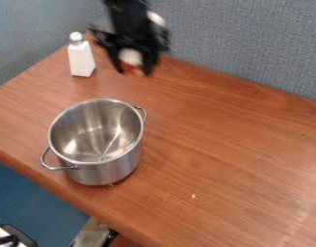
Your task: Put the mushroom in the metal pot
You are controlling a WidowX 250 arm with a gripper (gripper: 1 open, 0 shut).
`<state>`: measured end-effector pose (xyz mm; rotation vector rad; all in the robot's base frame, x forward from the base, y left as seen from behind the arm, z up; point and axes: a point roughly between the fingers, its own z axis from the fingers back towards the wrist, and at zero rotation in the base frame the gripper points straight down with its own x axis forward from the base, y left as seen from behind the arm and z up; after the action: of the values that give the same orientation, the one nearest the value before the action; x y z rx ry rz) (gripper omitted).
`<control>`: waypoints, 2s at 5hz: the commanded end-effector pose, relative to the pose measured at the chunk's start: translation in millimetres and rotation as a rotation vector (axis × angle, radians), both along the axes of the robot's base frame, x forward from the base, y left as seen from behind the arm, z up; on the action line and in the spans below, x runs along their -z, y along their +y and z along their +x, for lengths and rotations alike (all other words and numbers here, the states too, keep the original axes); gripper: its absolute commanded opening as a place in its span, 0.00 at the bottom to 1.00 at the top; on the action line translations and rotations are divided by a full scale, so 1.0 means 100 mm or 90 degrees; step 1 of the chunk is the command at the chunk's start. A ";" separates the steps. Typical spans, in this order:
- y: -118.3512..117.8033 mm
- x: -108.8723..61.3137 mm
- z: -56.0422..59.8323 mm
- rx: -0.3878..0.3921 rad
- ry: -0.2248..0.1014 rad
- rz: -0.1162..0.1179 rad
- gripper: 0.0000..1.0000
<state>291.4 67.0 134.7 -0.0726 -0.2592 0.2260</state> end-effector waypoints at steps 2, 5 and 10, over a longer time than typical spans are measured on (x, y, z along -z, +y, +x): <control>0.29 0.04 -0.63 -0.090 -0.012 0.010 0.00; 0.10 0.38 -0.96 -0.114 0.040 0.060 0.00; 0.05 0.86 -0.74 -0.129 0.088 0.058 0.00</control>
<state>215.3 67.3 45.7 0.0564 -0.1186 0.4187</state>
